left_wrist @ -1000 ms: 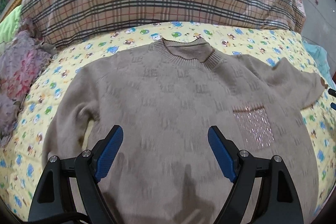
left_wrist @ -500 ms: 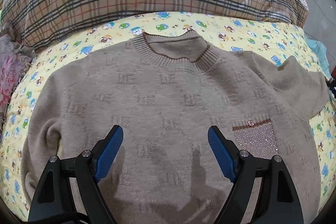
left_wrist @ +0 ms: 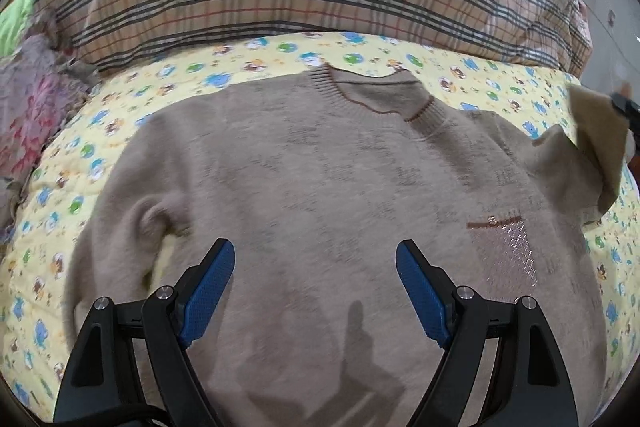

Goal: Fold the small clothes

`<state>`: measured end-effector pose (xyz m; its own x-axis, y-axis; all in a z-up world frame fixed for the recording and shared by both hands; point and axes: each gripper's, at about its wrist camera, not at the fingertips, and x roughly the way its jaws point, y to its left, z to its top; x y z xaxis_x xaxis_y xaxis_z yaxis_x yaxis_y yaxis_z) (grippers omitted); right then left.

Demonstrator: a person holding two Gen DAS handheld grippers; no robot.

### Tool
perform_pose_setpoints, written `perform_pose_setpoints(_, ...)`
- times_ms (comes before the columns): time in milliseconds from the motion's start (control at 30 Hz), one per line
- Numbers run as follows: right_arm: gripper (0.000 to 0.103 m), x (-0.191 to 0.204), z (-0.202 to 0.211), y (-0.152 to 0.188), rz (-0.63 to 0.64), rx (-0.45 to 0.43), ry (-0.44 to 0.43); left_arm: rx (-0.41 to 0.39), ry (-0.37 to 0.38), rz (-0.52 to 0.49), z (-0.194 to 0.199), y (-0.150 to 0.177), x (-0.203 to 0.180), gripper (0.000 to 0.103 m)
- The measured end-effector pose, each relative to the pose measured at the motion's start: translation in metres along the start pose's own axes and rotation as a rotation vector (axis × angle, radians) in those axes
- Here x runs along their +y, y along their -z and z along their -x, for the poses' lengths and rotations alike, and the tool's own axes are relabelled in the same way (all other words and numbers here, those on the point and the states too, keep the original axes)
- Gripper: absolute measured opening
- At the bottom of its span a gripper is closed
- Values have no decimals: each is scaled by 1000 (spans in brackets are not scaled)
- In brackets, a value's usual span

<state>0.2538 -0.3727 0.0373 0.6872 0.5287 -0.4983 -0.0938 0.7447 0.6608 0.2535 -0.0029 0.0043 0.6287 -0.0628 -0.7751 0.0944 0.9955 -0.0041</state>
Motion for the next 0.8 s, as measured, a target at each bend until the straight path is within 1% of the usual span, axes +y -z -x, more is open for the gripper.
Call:
perform_pose_setpoints(100, 7, 43, -54, 27, 49, 109, -84, 2, 15, 33, 9, 6, 18, 83)
perform_pose_setpoints(233, 7, 73, -118, 60, 54, 215, -138, 2, 19, 50, 17, 11, 36, 83)
perform_pose_setpoints(300, 7, 85, -152, 73, 69, 261, -131, 6, 16, 53, 17, 12, 42, 83)
perform_pose_setpoints(400, 7, 94, -186, 87, 62, 312, -142, 15, 29, 61, 16, 11, 47, 83)
perform_pose_setpoints(467, 8, 98, -197, 97, 73, 341, -145, 19, 38, 65, 14, 10, 48, 83)
perform_pose_setpoints(533, 12, 103, -210, 105, 81, 378, -131, 25, 52, 65, 11, 8, 45, 83)
perform_pose_setpoints(567, 20, 103, -212, 108, 78, 404, -130, 25, 57, 64, 10, 7, 44, 83)
perform_pose_setpoints(600, 38, 101, -212, 109, 61, 427, -148, 27, 62, 60, 8, 6, 42, 83)
perform_pose_setpoints(633, 50, 101, -212, 110, 41, 433, -173, 32, 65, 52, 5, 5, 38, 83)
perform_pose_setpoints(667, 74, 101, -209, 109, 32, 426, -195, 34, 66, 48, 3, 4, 34, 83)
perform_pose_setpoints(700, 80, 101, -204, 108, 32, 411, -215, 35, 66, 42, 1, 3, 31, 83)
perform_pose_setpoints(733, 80, 101, -193, 104, 43, 384, -235, 34, 65, 29, -3, 1, 26, 83)
perform_pose_setpoints(800, 79, 102, -178, 99, 53, 352, -238, 39, 54, 1, -13, -5, 17, 83)
